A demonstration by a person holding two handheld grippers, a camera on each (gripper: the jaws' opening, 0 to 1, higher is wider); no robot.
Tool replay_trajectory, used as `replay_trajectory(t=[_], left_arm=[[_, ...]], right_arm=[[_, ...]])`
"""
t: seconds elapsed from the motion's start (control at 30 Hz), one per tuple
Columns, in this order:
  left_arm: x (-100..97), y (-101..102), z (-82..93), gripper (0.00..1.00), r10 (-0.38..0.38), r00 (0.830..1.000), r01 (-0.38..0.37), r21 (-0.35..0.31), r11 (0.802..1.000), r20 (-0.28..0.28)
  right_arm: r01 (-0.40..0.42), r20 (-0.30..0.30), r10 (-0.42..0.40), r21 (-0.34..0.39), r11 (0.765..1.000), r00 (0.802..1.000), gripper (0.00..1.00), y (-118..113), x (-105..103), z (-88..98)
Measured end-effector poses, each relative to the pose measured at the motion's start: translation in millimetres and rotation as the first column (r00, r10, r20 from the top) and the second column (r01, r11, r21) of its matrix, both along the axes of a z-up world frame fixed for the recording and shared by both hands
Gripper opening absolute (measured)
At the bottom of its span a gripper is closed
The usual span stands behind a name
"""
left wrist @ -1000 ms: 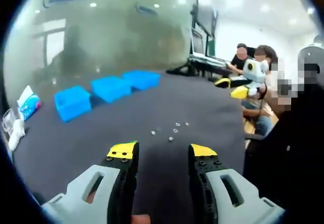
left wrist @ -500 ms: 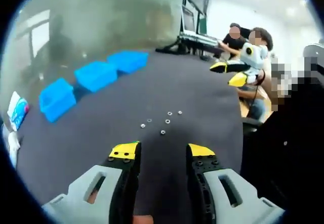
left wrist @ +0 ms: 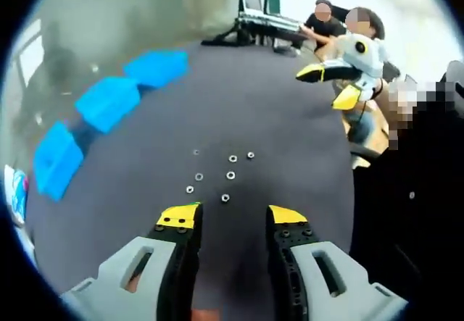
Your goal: Sort the screws, nuts, and washers into the corresponding bins
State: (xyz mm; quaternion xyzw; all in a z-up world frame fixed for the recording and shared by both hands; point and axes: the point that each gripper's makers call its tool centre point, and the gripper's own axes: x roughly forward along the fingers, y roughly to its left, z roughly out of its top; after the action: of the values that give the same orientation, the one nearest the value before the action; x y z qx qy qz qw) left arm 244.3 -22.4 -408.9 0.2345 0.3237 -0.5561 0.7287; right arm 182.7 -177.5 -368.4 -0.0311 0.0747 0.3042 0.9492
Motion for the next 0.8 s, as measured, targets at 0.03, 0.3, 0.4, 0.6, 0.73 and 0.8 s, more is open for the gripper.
replay_trajectory(t=[0.03,0.3,0.4,0.6,0.73,0.8], left_arm=[[0.2,-1.0,-1.1,0.34,-0.004,1.000,0.004,0.012,1.000,-0.003],[6.0,-8.1,-5.8,0.32,-0.038,0.999,0.039,0.069,0.997,-0.007],[5.8,-10.1,-8.9,0.29,-0.048,0.999,0.050,0.084,0.995,-0.018],[8.4,-12.5,-14.8,0.28,-0.050,0.998,0.053,0.116,0.992,-0.031],[8.8,-13.6,-18.2,0.27,-0.061,0.998,0.065,0.134,0.989,-0.032],[9.0,-13.9,-19.1,0.26,-0.064,0.997,0.069,0.140,0.988,-0.036]], right_arm=[[0.000,0.000,0.000,0.000,1.000,1.000,0.43,-0.1,-0.1,-0.2],[0.001,-0.006,-0.001,0.004,1.000,1.000,0.43,0.6,1.3,-3.3],[-0.011,-0.007,0.011,-0.002,1.000,1.000,0.43,4.1,0.0,-3.5],[-0.017,-0.012,0.016,-0.033,0.999,1.000,0.43,5.5,-1.2,-7.2],[-0.017,-0.017,0.016,-0.034,0.999,1.000,0.43,5.8,-2.3,-8.1],[-0.016,-0.019,0.016,-0.036,0.999,1.000,0.43,5.9,-2.6,-8.4]])
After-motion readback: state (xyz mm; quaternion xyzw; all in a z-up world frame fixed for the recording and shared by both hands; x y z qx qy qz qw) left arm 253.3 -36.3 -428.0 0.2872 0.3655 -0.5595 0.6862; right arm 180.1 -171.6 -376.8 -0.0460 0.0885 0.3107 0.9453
